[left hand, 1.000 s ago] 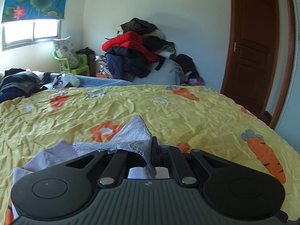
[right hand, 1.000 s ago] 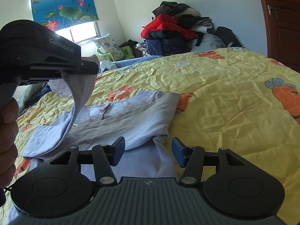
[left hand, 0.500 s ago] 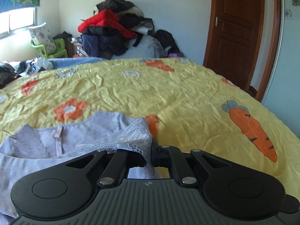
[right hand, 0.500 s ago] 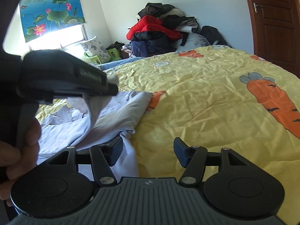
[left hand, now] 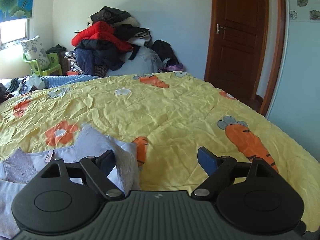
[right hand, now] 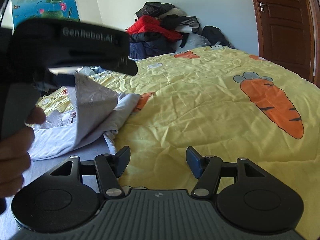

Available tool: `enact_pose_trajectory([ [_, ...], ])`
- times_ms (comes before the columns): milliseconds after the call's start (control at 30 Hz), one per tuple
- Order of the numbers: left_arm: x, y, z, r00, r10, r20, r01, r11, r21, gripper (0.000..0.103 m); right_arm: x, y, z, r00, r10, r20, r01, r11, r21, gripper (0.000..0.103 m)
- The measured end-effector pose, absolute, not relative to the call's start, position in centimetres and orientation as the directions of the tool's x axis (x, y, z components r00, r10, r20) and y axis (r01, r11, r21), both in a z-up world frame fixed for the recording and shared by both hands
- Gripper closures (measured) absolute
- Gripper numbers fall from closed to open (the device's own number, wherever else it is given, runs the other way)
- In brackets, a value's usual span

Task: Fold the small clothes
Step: 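Lay the held sleeve across the sweater body and open the left gripper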

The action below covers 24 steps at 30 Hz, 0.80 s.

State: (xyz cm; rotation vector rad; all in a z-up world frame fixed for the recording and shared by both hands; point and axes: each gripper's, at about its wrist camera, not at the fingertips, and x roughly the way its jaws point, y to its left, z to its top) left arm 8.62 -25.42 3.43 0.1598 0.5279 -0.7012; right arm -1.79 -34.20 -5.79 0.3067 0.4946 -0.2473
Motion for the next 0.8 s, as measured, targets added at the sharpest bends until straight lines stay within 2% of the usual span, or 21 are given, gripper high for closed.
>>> enact_pose_trajectory([
  [200,8.5,-22.9,4.6,0.696,-0.549,-0.463,0.616,0.787,-0.008,0.016,-2.0,-34.2,-5.6,0.854,-0.166,-0.494,0.307,0.926,0.218,0.040],
  [400,12.3,-14.2,4.3,0.786,-0.399,-0.473,0.404,0.910,-0.096,0.016,-2.5,-33.7,-4.4,0.875,-0.231,-0.426,0.334,0.924,0.184,0.040],
  [567,13.4,-7.8,1.5,0.820,-0.227,-0.526,0.228,0.972,-0.064,0.016,-0.2,-31.8,-3.3,0.905,-0.092,-0.416,0.196,0.957,0.214,0.040],
  [667,13.0,-5.7,-0.4,0.807,-0.178,-0.563,0.202,0.979,-0.021,0.016,2.2,-31.0,-3.7,0.892,0.019,-0.451,0.117,0.955,0.273,0.040],
  [733,12.8,-4.9,-1.7,0.800,-0.139,-0.584,0.187,0.982,0.023,0.016,3.7,-31.0,-4.1,0.874,0.075,-0.480,0.092,0.945,0.314,0.035],
  [800,12.7,-4.5,-2.6,0.797,-0.099,-0.596,0.169,0.984,0.062,0.016,5.0,-31.2,-4.8,0.852,0.059,-0.520,0.119,0.946,0.302,0.034],
])
